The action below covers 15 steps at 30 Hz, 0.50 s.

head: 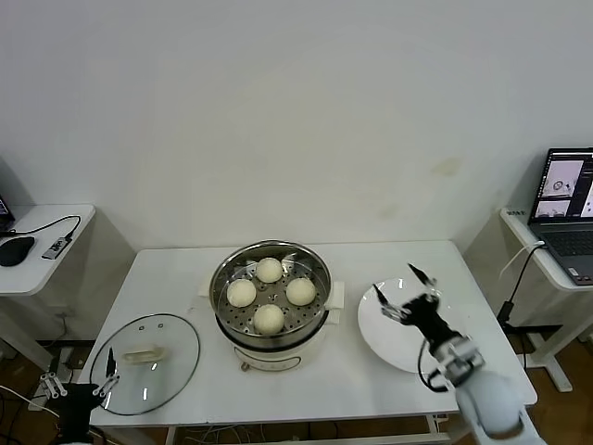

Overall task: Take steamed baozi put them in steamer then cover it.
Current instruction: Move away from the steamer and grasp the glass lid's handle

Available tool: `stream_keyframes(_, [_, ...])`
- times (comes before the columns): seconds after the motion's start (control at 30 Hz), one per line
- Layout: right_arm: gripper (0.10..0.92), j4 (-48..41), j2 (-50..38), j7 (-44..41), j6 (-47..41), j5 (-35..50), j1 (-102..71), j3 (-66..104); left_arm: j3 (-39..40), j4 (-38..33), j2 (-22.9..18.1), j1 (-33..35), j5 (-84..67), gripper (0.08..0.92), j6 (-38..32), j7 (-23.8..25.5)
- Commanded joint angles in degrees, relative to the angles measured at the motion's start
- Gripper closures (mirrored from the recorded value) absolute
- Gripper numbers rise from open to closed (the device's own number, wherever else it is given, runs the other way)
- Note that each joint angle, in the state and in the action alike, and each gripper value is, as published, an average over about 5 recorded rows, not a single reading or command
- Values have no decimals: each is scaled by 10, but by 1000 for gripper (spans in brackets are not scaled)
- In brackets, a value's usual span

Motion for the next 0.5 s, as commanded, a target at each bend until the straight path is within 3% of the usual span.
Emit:
stream_keyframes(0.03, [203, 13, 99, 36, 37, -34, -164, 167, -24, 32, 58, 54, 339, 177, -11, 5])
stream_keyframes(0.5, [203, -22, 121, 64, 69, -41, -168, 177, 21, 141, 107, -69, 443, 177, -5, 32])
